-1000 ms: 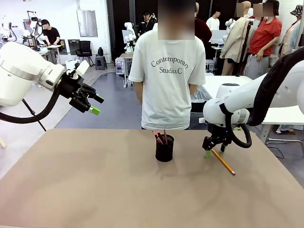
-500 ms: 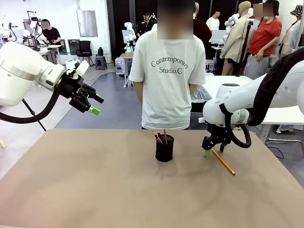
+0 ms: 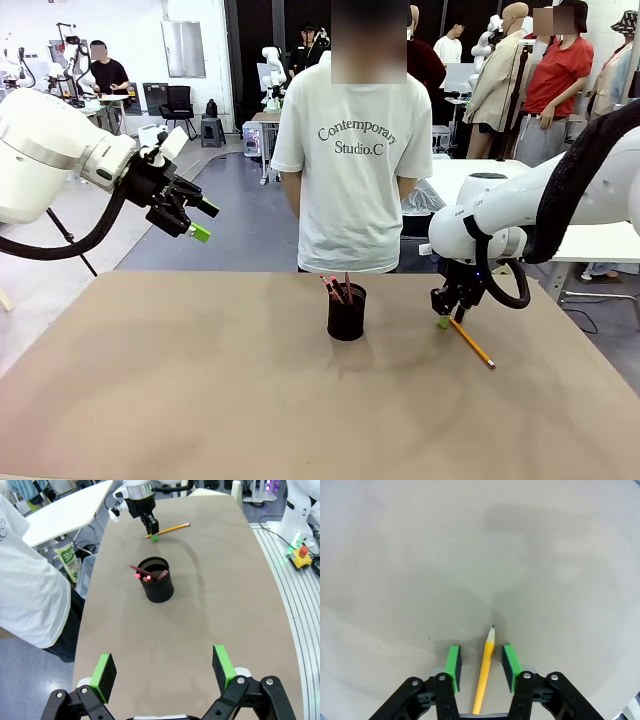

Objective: Place the pens into the pen holder.
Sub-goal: Pick up a writing instrument from the table and place it into the Pen holder.

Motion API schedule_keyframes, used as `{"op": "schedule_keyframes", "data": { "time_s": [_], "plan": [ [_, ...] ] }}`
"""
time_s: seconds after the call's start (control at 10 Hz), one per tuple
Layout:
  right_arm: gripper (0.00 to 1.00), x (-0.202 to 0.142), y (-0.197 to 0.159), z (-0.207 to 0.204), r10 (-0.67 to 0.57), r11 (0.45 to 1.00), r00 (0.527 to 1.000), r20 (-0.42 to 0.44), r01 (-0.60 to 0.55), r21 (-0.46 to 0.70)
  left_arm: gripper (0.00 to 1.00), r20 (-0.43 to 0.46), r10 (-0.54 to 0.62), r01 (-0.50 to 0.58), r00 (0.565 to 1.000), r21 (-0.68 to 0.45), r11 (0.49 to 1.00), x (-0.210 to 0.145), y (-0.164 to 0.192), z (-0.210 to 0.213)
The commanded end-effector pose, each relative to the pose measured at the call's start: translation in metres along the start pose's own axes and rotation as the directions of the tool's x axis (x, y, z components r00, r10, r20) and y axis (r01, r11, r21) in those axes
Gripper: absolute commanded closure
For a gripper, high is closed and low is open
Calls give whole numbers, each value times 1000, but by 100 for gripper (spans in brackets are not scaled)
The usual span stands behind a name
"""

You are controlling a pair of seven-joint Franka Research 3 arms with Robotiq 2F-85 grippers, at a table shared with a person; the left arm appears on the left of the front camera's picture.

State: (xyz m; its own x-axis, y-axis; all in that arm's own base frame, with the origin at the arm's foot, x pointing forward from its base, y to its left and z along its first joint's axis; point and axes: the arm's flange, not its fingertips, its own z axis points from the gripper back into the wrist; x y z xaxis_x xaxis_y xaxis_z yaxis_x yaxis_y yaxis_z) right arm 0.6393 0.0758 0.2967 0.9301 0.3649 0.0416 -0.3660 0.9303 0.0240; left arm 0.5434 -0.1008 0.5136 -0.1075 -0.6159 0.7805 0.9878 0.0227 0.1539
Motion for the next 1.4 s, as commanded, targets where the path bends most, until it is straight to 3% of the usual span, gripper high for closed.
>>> {"op": "schedule_keyframes", "data": {
  "time_s": [0.0,0.4,0.7,0.8,1.0,1.3],
  "plan": [
    [100,-2,-2,-8,25,999,1000,6,-25,26,0,-13,11,-11,1000,-3,1000,2,-2,2],
    [100,-3,0,-3,52,998,999,3,-52,21,0,-13,11,-11,1000,-3,1000,2,-2,2],
    [100,-11,-5,20,33,970,995,93,-54,237,0,-13,11,-11,1000,-3,1000,2,-2,2],
    [100,-16,-9,34,9,935,988,155,-63,350,0,-13,11,-11,1000,-3,1000,2,-2,2],
    [100,-26,-12,59,25,885,967,254,-139,443,0,-13,11,-11,1000,-3,1000,2,-2,2],
    [100,-36,-24,101,1,723,892,452,-313,616,0,-13,11,-11,1000,-3,1000,2,-2,2]
  ]
}}
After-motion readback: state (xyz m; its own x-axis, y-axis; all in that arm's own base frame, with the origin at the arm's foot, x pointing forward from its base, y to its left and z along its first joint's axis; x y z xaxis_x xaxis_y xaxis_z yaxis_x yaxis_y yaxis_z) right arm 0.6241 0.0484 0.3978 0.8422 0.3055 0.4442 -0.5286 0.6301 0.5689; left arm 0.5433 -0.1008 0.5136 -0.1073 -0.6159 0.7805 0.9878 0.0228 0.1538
